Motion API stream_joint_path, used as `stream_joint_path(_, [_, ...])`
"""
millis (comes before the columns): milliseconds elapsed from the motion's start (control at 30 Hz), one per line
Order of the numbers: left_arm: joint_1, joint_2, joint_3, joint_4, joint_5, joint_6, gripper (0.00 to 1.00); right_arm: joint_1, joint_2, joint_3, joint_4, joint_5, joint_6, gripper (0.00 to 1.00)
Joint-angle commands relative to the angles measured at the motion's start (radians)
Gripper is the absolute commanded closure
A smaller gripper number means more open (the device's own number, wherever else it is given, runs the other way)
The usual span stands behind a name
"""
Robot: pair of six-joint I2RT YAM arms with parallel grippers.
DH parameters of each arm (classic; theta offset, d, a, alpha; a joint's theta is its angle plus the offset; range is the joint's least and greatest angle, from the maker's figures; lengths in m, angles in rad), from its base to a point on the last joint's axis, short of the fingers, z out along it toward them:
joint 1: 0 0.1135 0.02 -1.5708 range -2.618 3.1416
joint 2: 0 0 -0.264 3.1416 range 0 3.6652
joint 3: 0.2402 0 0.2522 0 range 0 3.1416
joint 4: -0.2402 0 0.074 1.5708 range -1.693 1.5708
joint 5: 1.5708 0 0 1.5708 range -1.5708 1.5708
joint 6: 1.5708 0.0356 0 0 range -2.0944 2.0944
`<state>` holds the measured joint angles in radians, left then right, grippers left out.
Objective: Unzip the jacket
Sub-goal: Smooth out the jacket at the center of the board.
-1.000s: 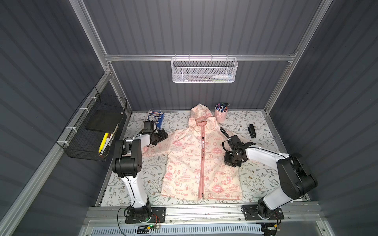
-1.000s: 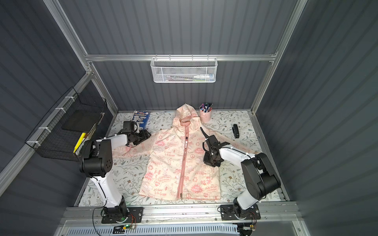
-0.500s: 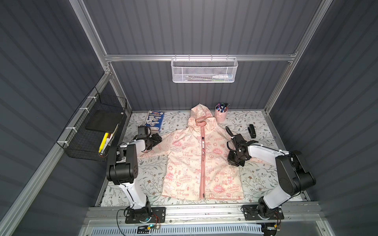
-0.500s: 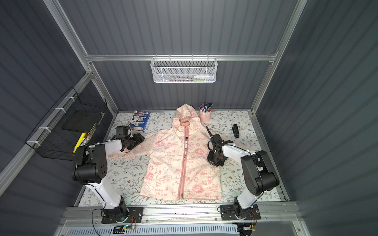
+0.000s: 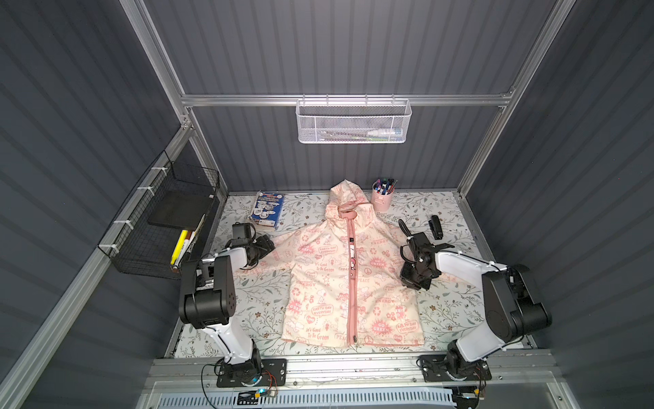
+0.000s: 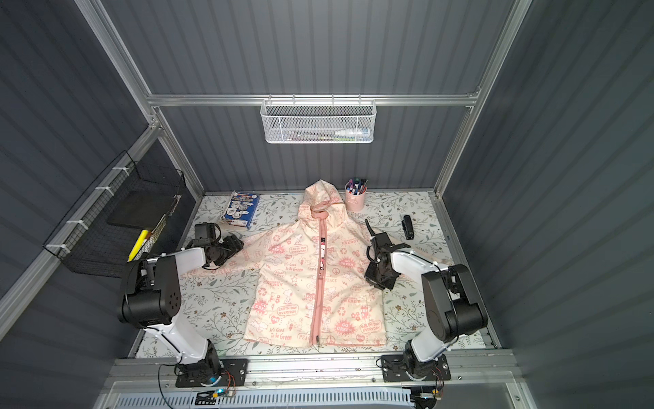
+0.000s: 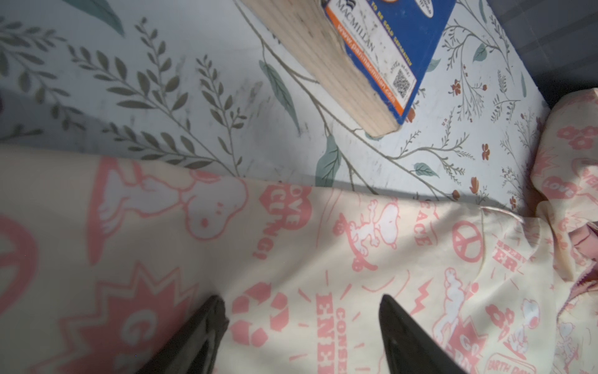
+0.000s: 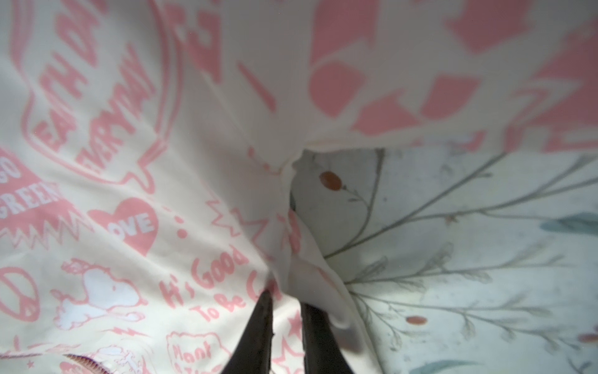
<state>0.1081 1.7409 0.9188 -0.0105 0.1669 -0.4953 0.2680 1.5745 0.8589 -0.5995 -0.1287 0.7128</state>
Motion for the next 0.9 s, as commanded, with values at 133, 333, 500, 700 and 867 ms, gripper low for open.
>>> stream_joint_path(133, [-0.01, -0.155, 0.052, -0.147, 0.065, 0.119, 0.15, 0.011, -0.139, 0.037, 0.057, -0.124, -0.11, 0.77])
stream_joint_path(333, [-0.272, -0.284, -0.012, -0.255, 0.18, 0.117, 0.44, 0.084, -0.099, 0.037, 0.074, -0.169, -0.057, 0.78])
stream_joint_path(500, [-0.442, -0.366, -0.181, -0.226, 0.278, 0.034, 0.68, 0.15, -0.061, 0.031, 0.098, -0.161, -0.028, 0.78])
stream_joint_path(700, [-0.536, -0.317, -0.217, -0.19, 0.318, -0.011, 0.74, 0.163, 0.007, 0.038, 0.074, -0.117, -0.008, 0.8])
stream_joint_path(867, [-0.542, -0.258, -0.237, -0.198, 0.301, -0.052, 0.73, 0.163, 0.058, 0.051, 0.034, -0.068, 0.0, 0.81])
